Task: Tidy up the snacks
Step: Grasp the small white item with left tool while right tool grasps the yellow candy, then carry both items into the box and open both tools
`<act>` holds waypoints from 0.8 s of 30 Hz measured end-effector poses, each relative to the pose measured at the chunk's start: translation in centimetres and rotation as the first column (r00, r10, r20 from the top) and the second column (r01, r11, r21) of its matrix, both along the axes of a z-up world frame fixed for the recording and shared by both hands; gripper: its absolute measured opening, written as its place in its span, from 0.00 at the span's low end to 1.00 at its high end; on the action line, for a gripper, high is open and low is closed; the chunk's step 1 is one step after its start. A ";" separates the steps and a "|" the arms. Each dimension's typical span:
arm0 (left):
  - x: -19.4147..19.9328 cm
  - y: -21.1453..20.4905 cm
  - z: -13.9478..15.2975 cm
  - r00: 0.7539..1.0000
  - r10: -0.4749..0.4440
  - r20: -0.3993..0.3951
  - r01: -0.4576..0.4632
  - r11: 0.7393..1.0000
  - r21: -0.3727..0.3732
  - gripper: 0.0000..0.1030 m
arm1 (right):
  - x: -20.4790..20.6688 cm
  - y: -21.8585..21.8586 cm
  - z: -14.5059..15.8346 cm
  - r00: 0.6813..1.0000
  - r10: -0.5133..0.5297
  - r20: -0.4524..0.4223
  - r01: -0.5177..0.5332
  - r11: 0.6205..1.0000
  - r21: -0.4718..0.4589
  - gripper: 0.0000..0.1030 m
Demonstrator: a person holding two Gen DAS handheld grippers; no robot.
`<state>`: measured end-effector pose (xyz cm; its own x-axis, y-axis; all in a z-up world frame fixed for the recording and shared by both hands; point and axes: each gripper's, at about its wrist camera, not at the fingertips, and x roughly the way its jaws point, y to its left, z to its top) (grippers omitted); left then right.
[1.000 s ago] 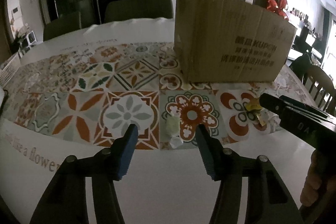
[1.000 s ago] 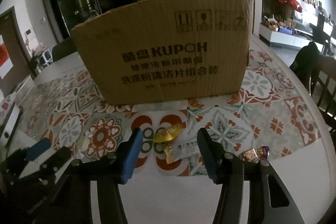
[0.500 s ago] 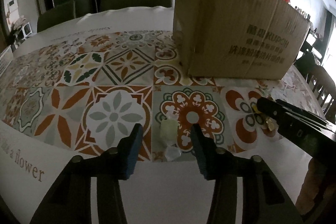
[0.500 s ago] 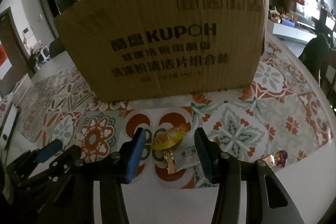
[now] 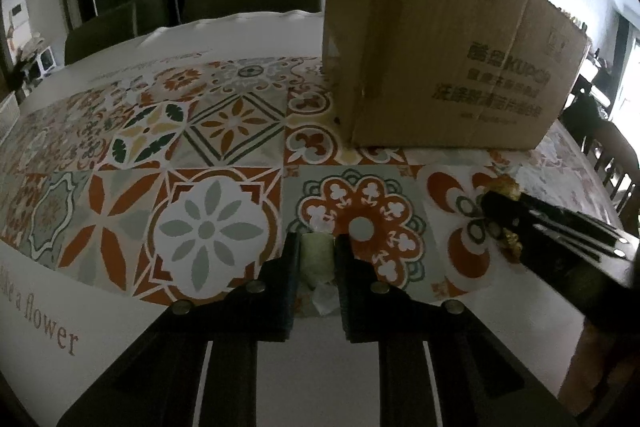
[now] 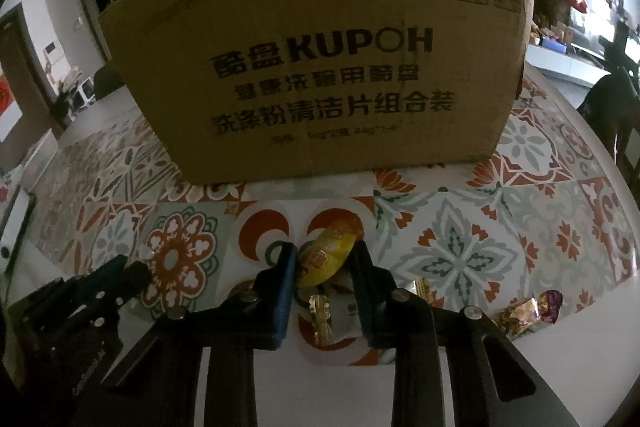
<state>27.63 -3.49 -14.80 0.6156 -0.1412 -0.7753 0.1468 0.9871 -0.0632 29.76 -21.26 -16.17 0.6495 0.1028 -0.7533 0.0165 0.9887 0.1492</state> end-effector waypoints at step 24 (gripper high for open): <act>-1.5 -1.4 6.3 0.989 -0.063 0.136 0.072 0.995 -0.065 0.18 | -2.8 -1.0 4.9 0.994 0.015 0.109 -0.020 0.999 0.046 0.28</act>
<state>26.16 -4.92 -8.50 0.7004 -0.2367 -0.6734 0.2248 0.9686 -0.1066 26.95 -22.23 -11.31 0.7247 0.1487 -0.6728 -0.0197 0.9805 0.1954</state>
